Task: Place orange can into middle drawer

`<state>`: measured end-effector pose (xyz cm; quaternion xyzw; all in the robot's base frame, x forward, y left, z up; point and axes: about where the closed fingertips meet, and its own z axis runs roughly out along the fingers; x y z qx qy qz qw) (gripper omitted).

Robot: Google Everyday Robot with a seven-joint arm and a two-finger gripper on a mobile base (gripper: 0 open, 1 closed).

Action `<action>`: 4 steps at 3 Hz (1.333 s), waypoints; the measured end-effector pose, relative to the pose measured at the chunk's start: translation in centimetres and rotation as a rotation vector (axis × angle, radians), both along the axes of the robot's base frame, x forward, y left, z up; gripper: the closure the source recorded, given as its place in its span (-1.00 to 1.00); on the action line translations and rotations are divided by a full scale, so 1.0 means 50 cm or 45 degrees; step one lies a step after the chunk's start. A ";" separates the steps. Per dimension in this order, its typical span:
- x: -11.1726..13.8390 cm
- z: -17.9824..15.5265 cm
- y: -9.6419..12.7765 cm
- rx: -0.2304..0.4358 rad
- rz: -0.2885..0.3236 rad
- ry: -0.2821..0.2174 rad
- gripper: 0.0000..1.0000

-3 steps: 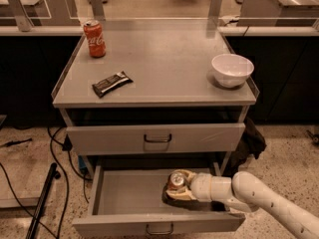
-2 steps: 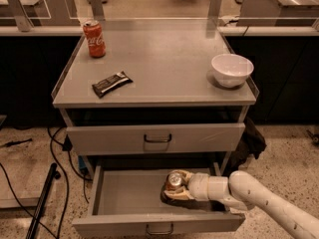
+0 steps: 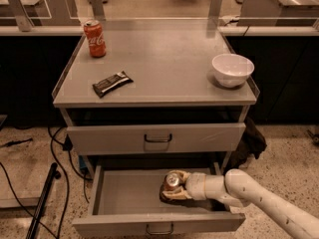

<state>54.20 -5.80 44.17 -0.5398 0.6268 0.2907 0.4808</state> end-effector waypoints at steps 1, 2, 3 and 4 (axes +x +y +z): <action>0.009 -0.016 0.011 -0.017 0.029 -0.002 1.00; 0.016 -0.038 0.023 -0.035 0.053 0.009 1.00; 0.019 -0.061 0.031 -0.049 0.069 0.028 1.00; 0.019 -0.080 0.035 -0.057 0.075 0.046 1.00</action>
Offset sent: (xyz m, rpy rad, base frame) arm 0.0142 0.0136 -0.0317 -0.0480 0.0162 0.0572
